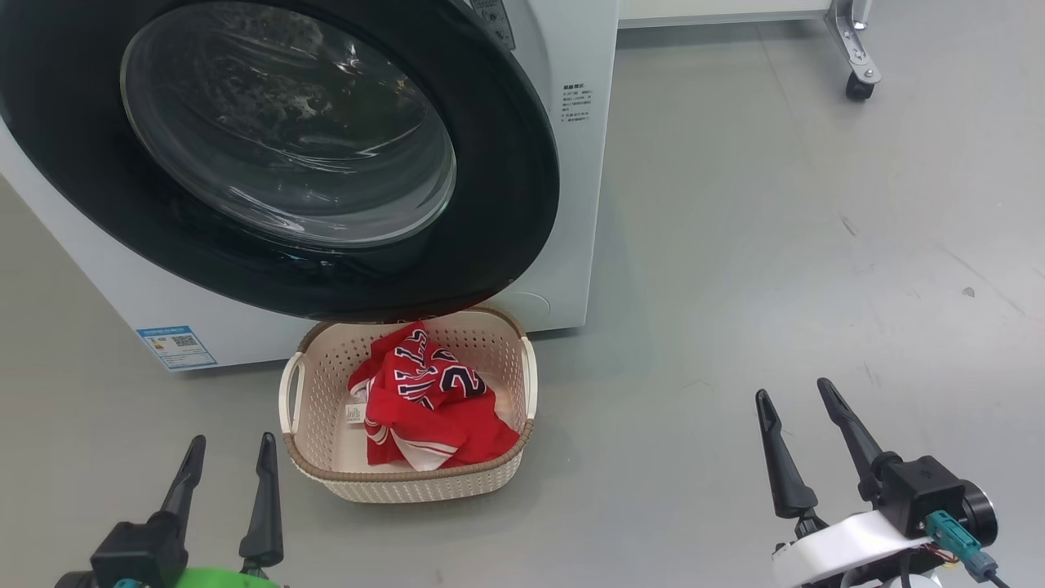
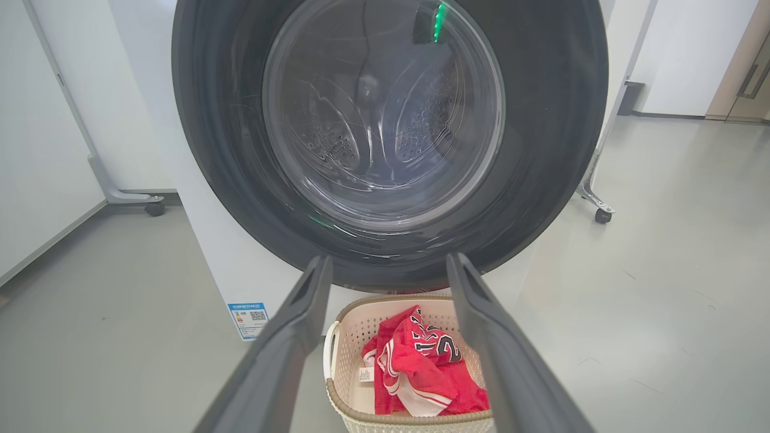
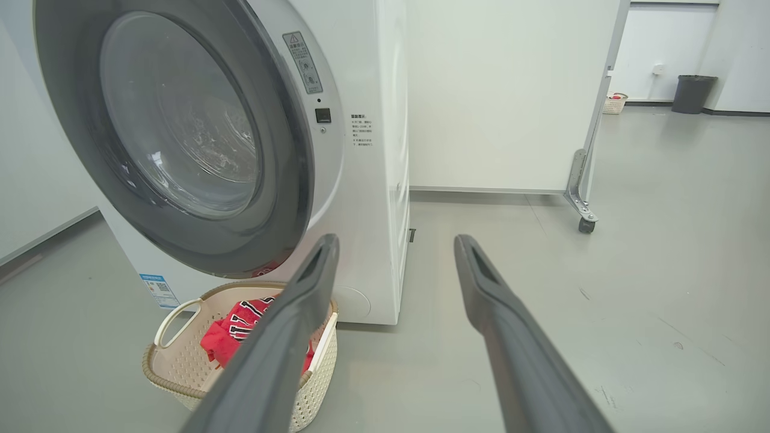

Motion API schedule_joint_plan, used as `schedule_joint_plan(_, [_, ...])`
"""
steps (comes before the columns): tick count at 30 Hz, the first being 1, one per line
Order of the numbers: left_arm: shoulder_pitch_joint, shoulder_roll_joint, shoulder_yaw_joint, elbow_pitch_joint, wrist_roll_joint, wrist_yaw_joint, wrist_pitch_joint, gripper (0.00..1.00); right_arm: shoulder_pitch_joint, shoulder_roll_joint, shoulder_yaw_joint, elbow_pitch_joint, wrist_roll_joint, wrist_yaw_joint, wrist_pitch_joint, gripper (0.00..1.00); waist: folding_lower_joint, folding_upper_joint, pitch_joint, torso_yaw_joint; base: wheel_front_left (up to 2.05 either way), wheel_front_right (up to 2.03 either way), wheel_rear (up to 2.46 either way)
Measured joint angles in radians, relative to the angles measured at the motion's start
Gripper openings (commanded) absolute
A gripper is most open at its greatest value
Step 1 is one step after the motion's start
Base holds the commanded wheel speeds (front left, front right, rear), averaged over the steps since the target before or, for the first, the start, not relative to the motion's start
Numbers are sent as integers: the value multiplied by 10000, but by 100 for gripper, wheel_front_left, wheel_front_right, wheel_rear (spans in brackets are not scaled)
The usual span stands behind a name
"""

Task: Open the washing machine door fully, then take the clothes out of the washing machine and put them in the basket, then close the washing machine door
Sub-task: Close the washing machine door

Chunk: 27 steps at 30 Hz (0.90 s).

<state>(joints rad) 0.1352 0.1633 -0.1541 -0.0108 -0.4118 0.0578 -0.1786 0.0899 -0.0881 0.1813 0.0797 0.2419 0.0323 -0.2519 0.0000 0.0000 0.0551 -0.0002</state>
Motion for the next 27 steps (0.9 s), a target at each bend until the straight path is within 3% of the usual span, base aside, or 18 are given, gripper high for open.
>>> schedule_joint_plan(22, [33,-439,-109,347,226,303,-173,100,70,-19,75,-104,-58,-86,0,100,0,0,-124,66,0,0,0])
schedule_joint_plan(23, [33,-441,-113,347,263,311,-173,100,80,-21,75,-107,-58,-86,0,96,0,0,-124,74,0,0,0])
schedule_joint_plan(24, [34,-447,-113,349,270,311,-174,100,98,-23,75,-113,-58,-86,0,23,0,0,-123,83,0,0,0])
schedule_joint_plan(25, [34,-453,-113,351,270,313,-174,100,126,-23,77,-115,-58,-86,0,0,0,0,-120,90,0,0,0])
schedule_joint_plan(27, [34,-464,-113,359,280,345,-174,100,186,-23,86,-127,-58,-84,0,0,0,0,-115,105,0,0,0])
